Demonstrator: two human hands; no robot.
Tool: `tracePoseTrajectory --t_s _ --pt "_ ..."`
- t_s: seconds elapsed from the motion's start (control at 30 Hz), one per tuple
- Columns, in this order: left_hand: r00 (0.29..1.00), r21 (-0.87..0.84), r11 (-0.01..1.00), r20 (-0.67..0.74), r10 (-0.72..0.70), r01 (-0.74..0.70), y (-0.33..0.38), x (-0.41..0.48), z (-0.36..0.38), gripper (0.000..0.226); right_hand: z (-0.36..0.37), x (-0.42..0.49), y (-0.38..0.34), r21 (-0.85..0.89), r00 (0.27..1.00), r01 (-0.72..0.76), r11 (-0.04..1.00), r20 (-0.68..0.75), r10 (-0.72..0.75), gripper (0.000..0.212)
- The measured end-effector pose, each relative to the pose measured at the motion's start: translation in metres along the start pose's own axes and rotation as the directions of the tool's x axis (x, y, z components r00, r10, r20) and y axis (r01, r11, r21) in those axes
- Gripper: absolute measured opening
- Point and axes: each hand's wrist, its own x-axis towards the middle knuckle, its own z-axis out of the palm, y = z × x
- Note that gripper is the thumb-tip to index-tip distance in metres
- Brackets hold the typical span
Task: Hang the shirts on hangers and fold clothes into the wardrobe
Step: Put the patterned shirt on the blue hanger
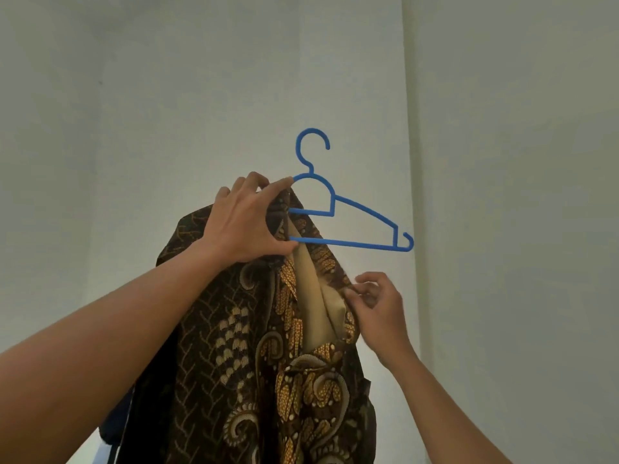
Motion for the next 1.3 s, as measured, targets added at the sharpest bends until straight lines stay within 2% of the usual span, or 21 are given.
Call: tracePoseTrajectory --t_s 0.07,0.13,0.23,0.37,0.57,0.7,0.97,1.13,1.23,1.3 --pt "1.000 -0.027 0.999 0.008 -0.018 0.018 -0.011 -0.006 -0.005 0.108 -0.003 0.005 -0.013 0.165 0.985 -0.070 0.984 -0.147 0.095 0.033" --pt "0.999 -0.027 0.999 0.033 -0.021 0.022 -0.021 -0.014 -0.008 0.108 -0.007 0.012 -0.025 0.263 0.958 -0.063 0.963 -0.253 0.132 0.051" --pt "0.997 -0.078 0.995 0.044 -0.063 0.067 -0.031 -0.026 -0.008 0.107 -0.008 0.023 -0.039 0.225 0.947 0.004 0.974 -0.314 0.068 0.069" --pt "0.992 -0.135 0.983 0.032 -0.121 0.124 -0.038 -0.041 -0.010 0.106 -0.003 0.028 -0.052 0.067 0.955 0.060 0.996 -0.293 -0.037 0.062" --pt "0.996 -0.059 0.994 0.017 -0.093 0.093 -0.043 -0.047 -0.022 0.124 0.002 0.027 -0.062 0.011 0.952 0.135 0.991 -0.278 -0.127 0.044" --pt "0.992 -0.090 0.988 0.030 -0.125 0.128 -0.051 -0.049 -0.030 0.128 -0.006 0.029 -0.063 -0.052 0.961 0.179 0.982 -0.203 -0.186 0.038" --pt "0.991 -0.128 0.983 0.011 -0.132 0.133 -0.063 -0.058 -0.034 0.125 -0.019 0.047 -0.068 0.028 0.998 0.066 0.997 -0.010 -0.065 0.040" --pt "0.990 -0.068 0.994 0.113 -0.079 0.087 -0.064 -0.064 -0.035 0.124 -0.025 0.060 -0.070 0.077 0.999 0.035 0.996 0.002 -0.035 0.040" --pt "0.984 -0.007 0.992 0.129 -0.122 0.124 -0.059 -0.063 -0.034 0.123 -0.025 0.058 -0.078 -0.060 0.983 0.181 0.982 -0.020 -0.183 0.039" --pt "0.982 0.015 0.990 0.123 -0.144 0.143 -0.056 -0.061 -0.035 0.123 -0.021 0.051 -0.083 -0.187 0.947 0.306 0.933 -0.035 -0.318 0.037"
